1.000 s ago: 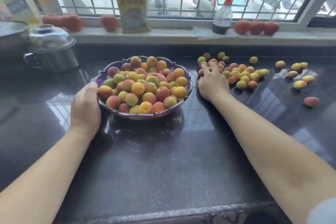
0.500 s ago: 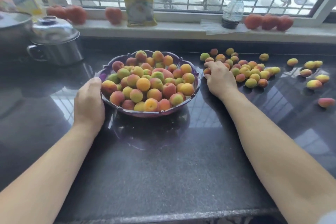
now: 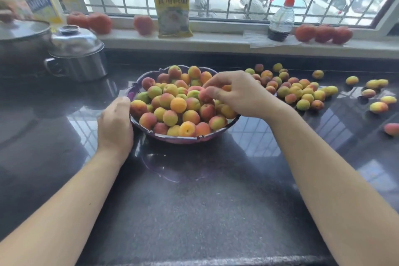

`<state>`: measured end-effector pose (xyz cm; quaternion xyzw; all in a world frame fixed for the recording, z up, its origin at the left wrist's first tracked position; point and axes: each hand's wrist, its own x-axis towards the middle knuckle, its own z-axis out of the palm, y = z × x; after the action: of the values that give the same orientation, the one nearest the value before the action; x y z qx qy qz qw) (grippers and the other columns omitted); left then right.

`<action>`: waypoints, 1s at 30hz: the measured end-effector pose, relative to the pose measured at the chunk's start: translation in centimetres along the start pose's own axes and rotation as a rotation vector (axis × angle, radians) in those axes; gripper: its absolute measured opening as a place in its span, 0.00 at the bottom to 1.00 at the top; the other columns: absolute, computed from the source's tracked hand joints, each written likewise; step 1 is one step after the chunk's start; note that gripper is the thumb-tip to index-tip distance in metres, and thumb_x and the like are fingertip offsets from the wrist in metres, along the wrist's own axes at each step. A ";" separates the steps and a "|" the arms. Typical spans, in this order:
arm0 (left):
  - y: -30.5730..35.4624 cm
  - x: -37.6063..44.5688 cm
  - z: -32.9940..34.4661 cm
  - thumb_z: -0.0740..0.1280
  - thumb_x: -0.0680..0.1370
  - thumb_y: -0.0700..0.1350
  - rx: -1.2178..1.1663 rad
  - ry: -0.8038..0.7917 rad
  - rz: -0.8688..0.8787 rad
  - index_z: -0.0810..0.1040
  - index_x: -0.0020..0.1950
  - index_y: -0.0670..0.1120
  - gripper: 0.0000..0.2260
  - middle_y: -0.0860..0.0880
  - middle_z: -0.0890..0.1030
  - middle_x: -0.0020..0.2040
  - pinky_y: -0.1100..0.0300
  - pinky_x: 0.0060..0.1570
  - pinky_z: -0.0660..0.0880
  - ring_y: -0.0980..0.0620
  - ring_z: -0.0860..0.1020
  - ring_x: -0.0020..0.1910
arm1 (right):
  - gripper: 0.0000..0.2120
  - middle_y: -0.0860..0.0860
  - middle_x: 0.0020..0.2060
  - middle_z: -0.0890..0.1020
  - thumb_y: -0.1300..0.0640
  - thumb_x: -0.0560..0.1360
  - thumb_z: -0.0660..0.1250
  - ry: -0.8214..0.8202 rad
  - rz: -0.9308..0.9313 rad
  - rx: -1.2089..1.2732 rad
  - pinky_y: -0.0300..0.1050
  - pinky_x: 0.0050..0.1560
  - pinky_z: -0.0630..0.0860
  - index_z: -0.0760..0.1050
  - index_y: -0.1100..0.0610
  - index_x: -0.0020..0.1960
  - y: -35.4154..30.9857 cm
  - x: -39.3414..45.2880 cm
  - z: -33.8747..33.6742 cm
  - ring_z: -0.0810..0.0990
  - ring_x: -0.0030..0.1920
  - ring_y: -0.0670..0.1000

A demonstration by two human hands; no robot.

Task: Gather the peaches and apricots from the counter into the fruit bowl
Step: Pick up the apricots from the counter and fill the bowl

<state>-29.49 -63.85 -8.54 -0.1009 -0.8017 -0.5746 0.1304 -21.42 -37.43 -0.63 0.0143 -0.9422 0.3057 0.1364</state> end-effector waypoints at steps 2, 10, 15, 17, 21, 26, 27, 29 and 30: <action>-0.1 0.1 0.0 0.53 0.80 0.55 -0.034 0.003 -0.025 0.75 0.43 0.39 0.21 0.43 0.78 0.42 0.47 0.47 0.67 0.44 0.72 0.45 | 0.12 0.43 0.48 0.85 0.49 0.83 0.63 0.172 0.054 0.202 0.42 0.54 0.79 0.83 0.51 0.56 1.7 0.2 -1.1 0.82 0.51 0.42; -0.2 0.1 0.2 0.54 0.80 0.54 -0.030 0.006 -0.029 0.73 0.40 0.42 0.19 0.46 0.76 0.39 0.52 0.43 0.64 0.51 0.70 0.41 | 0.20 0.58 0.71 0.72 0.52 0.82 0.59 0.345 0.561 -0.543 0.56 0.71 0.61 0.72 0.53 0.72 14.5 -1.5 -0.7 0.67 0.68 0.63; -0.3 0.1 0.1 0.53 0.80 0.54 -0.016 0.001 -0.014 0.74 0.42 0.39 0.21 0.47 0.77 0.38 0.65 0.38 0.68 0.54 0.69 0.35 | 0.21 0.59 0.70 0.71 0.58 0.79 0.64 0.395 0.642 -0.592 0.58 0.70 0.64 0.72 0.53 0.72 13.4 -1.4 -0.4 0.66 0.69 0.63; -0.3 0.1 0.2 0.53 0.80 0.55 -0.010 0.003 -0.015 0.74 0.41 0.40 0.21 0.48 0.77 0.39 0.67 0.38 0.68 0.53 0.68 0.36 | 0.21 0.62 0.70 0.69 0.58 0.79 0.66 0.368 0.703 -0.635 0.59 0.70 0.64 0.71 0.54 0.71 13.3 -1.8 -0.9 0.66 0.69 0.65; -0.4 0.1 0.2 0.54 0.80 0.55 -0.019 0.007 -0.027 0.73 0.39 0.44 0.19 0.48 0.77 0.38 0.60 0.41 0.69 0.56 0.72 0.37 | 0.21 0.63 0.67 0.67 0.62 0.76 0.70 0.338 0.752 -0.672 0.60 0.62 0.73 0.69 0.57 0.67 12.4 -1.9 -1.5 0.72 0.64 0.66; -0.5 0.2 0.2 0.54 0.80 0.56 -0.030 0.021 -0.031 0.73 0.40 0.42 0.20 0.45 0.77 0.40 0.51 0.42 0.66 0.50 0.69 0.40 | 0.20 0.62 0.64 0.71 0.63 0.77 0.68 0.473 0.709 -0.530 0.56 0.58 0.75 0.71 0.59 0.68 9.9 -1.7 -2.5 0.76 0.61 0.65; -0.5 0.2 0.2 0.54 0.80 0.56 -0.026 0.021 -0.030 0.73 0.40 0.41 0.21 0.44 0.77 0.40 0.52 0.42 0.67 0.51 0.69 0.40 | 0.18 0.60 0.62 0.73 0.62 0.77 0.68 0.540 0.584 -0.422 0.54 0.57 0.75 0.73 0.58 0.66 8.9 -1.4 -3.0 0.78 0.59 0.62; -0.6 0.2 0.2 0.54 0.79 0.56 -0.021 0.022 -0.027 0.74 0.42 0.38 0.22 0.43 0.77 0.41 0.55 0.41 0.67 0.51 0.69 0.40 | 0.14 0.53 0.56 0.80 0.57 0.77 0.72 0.538 0.297 -0.054 0.46 0.50 0.80 0.77 0.55 0.61 5.8 -1.0 -3.6 0.81 0.53 0.52; -0.5 0.2 0.2 0.54 0.79 0.56 -0.022 0.021 -0.027 0.74 0.42 0.38 0.22 0.43 0.78 0.41 0.57 0.40 0.68 0.51 0.69 0.40 | 0.12 0.49 0.53 0.82 0.55 0.76 0.73 0.445 0.188 0.107 0.41 0.47 0.80 0.78 0.54 0.59 3.8 -1.0 -3.4 0.82 0.50 0.48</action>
<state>-29.85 -63.83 -9.00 -0.0853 -0.7952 -0.5862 0.1298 -20.04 -32.40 -0.46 -0.1337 -0.8686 0.3623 0.3105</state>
